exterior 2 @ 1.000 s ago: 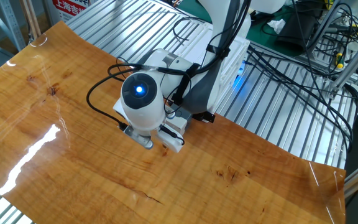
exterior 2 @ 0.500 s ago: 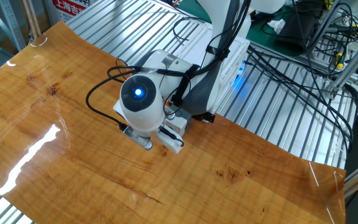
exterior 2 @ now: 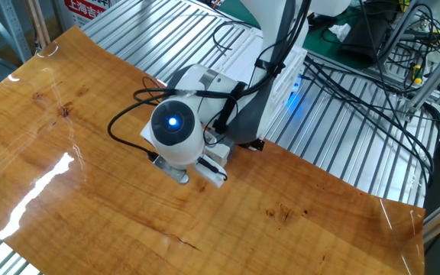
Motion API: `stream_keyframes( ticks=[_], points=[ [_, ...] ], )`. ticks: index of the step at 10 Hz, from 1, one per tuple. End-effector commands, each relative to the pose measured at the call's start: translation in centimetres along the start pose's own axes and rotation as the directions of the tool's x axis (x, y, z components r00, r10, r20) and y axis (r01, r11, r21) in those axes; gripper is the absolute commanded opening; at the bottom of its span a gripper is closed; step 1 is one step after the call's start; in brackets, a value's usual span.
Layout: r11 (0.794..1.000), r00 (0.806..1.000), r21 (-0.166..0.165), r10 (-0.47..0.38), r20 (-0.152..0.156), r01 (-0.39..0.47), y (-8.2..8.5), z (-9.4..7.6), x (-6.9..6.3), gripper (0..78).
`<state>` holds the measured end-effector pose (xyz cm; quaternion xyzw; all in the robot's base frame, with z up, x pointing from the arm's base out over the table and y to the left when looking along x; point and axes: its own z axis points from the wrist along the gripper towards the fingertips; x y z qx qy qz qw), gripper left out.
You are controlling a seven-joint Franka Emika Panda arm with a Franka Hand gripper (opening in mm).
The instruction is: Press the button horizontally
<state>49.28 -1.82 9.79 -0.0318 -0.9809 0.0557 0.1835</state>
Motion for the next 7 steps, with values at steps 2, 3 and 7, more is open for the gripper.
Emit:
stream_keyframes(
  ticks=[2, 3, 7],
  points=[
    [1.0, 1.0, 0.001, -0.001, -0.003, 0.001, -0.28, 0.56, 0.8, 77.4],
    [1.0, 1.0, 0.007, 0.001, -0.002, -0.001, -0.37, 0.65, 0.83, 77.4],
    [1.0, 1.0, 0.015, -0.007, -0.006, 0.008, -1.25, 1.27, 0.38, 77.4]
  ],
)
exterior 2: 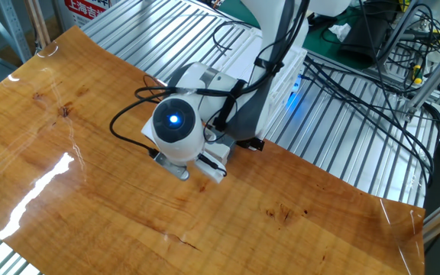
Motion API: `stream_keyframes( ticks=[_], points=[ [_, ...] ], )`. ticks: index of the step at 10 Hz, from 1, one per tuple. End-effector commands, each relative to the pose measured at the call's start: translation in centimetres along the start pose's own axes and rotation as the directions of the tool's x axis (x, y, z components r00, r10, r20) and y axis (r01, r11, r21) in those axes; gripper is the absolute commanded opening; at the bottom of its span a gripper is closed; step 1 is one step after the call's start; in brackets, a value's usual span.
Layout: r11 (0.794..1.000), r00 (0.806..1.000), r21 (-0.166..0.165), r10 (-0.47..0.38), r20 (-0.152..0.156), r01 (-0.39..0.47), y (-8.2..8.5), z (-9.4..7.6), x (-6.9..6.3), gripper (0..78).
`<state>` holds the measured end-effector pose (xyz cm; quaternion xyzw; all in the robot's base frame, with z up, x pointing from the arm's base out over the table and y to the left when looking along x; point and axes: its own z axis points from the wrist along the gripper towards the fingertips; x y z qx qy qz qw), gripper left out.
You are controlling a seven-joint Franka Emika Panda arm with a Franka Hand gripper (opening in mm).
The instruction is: Press the button horizontally
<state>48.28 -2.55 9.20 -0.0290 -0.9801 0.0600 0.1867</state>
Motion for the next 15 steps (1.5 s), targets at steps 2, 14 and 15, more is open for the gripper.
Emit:
stream_keyframes(
  ticks=[2, 14, 15],
  points=[
    [1.0, 1.0, 0.003, -0.004, -0.001, 0.004, -0.92, 0.65, -0.23, 77.4],
    [1.0, 0.996, -0.001, 0.02, -0.087, -0.02, -1.12, 0.33, 0.45, 77.4],
    [1.0, 0.995, 0.0, 0.019, -0.094, -0.019, -1.12, 0.33, 0.45, 77.4]
  ],
)
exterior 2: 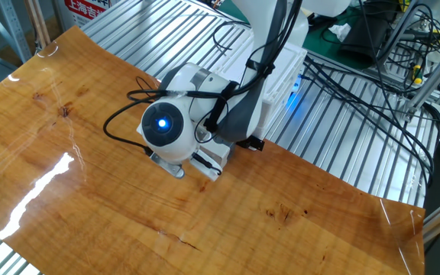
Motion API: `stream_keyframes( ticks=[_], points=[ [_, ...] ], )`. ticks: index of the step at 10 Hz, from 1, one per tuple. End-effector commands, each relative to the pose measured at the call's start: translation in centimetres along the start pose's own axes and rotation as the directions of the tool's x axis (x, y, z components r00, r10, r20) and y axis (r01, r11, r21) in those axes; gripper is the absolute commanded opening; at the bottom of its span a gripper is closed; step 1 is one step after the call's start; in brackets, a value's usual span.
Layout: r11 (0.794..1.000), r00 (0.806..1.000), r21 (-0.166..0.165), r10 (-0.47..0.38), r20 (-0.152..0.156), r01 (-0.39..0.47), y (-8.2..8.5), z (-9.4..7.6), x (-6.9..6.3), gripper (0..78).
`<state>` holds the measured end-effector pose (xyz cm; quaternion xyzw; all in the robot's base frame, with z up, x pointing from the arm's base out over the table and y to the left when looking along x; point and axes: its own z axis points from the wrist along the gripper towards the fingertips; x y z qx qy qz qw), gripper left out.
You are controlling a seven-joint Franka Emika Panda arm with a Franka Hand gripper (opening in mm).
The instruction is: Press the button horizontally
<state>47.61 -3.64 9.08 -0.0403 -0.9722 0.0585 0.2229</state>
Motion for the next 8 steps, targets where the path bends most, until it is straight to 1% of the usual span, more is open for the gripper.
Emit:
stream_keyframes(
  ticks=[1, 3, 7, 8],
  points=[
    [1.0, 0.999, 0.007, 0.005, -0.031, -0.005, -0.03, -0.12, -0.03, 77.4],
    [1.0, 0.999, 0.012, 0.01, -0.031, -0.01, -0.05, -0.03, 0.02, 77.4],
    [1.0, 0.999, 0.012, 0.014, -0.044, -0.014, -0.13, 0.33, 0.23, 77.4],
    [1.0, 0.999, 0.012, 0.018, -0.05, -0.018, -0.22, 0.56, 0.48, 77.4]
  ],
)
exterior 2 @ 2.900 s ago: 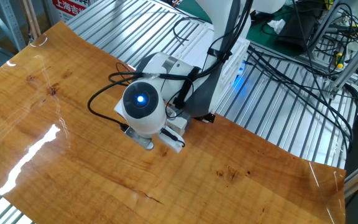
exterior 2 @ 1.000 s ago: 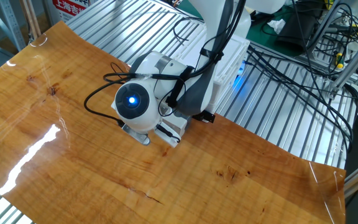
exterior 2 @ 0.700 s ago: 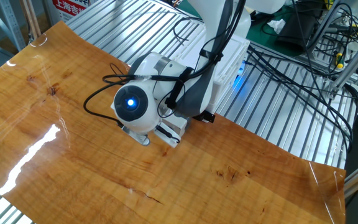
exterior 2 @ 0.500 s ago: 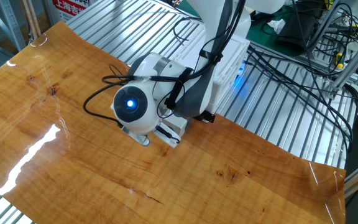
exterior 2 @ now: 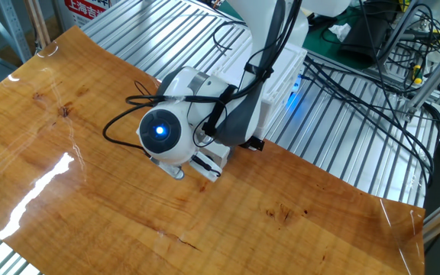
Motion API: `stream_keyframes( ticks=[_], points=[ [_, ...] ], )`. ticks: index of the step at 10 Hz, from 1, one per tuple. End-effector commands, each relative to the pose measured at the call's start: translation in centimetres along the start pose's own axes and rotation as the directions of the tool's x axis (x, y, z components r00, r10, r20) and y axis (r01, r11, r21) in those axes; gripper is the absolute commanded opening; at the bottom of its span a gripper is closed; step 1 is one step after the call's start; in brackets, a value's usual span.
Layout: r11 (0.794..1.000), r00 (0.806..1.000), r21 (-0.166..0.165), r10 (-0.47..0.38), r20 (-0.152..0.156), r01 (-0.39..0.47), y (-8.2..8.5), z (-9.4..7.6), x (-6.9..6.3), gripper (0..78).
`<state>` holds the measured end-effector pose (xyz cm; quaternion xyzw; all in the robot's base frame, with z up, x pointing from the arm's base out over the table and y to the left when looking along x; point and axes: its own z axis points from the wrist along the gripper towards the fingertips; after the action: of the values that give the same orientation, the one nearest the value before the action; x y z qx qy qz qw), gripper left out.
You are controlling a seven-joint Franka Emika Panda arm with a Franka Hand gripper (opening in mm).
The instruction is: Press the button horizontally
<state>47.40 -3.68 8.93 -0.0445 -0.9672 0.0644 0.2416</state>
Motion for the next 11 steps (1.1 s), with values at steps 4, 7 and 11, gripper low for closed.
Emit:
stream_keyframes(
  ticks=[4, 7, 11],
  points=[
    [1.0, 1.0, 0.002, 0.015, -0.015, -0.015, -0.4, 1.0, 0.9, 77.4],
    [1.0, 1.0, 0.003, 0.019, -0.014, -0.019, -0.5, 1.2, 1.1, 77.4],
    [1.0, 0.999, -0.002, 0.027, 0.04, -0.027, -0.3, 0.0, 0.8, 77.4]
  ],
)
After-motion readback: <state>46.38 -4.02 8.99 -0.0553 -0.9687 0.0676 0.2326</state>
